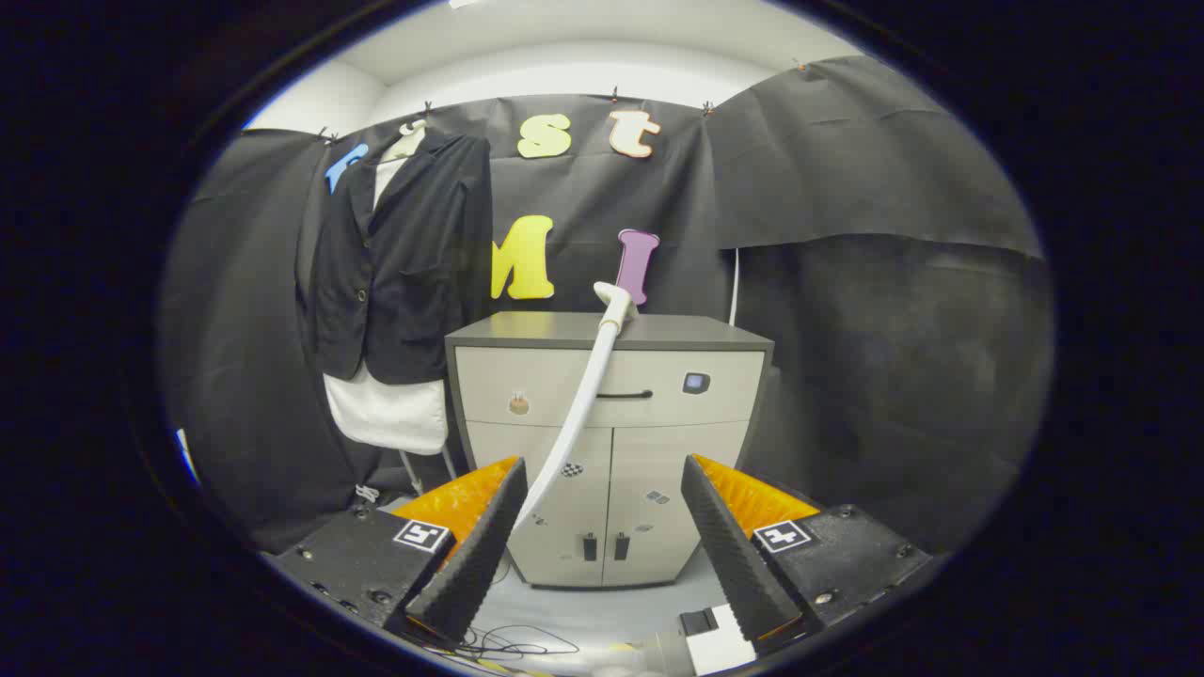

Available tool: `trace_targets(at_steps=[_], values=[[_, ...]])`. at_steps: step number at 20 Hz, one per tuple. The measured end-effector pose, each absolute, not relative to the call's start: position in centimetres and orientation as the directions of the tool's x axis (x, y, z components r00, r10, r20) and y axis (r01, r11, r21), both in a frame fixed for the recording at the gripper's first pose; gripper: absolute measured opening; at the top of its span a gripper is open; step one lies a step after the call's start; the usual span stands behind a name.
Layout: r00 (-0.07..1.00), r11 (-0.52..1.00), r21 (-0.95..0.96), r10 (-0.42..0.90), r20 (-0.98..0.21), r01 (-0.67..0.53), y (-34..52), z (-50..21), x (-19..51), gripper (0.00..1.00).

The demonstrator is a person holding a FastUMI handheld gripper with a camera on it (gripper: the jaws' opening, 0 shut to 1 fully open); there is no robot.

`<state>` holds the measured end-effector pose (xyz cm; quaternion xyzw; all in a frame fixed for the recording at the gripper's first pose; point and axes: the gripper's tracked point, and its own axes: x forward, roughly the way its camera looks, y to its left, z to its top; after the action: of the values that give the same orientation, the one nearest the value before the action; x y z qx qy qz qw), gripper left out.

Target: Iron the clothes twice with a garment steamer, once on the left side and once on the right side.

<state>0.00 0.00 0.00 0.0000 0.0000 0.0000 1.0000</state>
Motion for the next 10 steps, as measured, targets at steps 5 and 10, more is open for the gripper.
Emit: trace_targets(at_steps=[5,10], values=[[1.0,1.0,0.006,0.013,0.001,-0.013,0.9,-0.1,-0.3,1.0],[1.0,1.0,0.013,0.016,0.006,-0.016,1.3,0.4,-0.4,1.0]])
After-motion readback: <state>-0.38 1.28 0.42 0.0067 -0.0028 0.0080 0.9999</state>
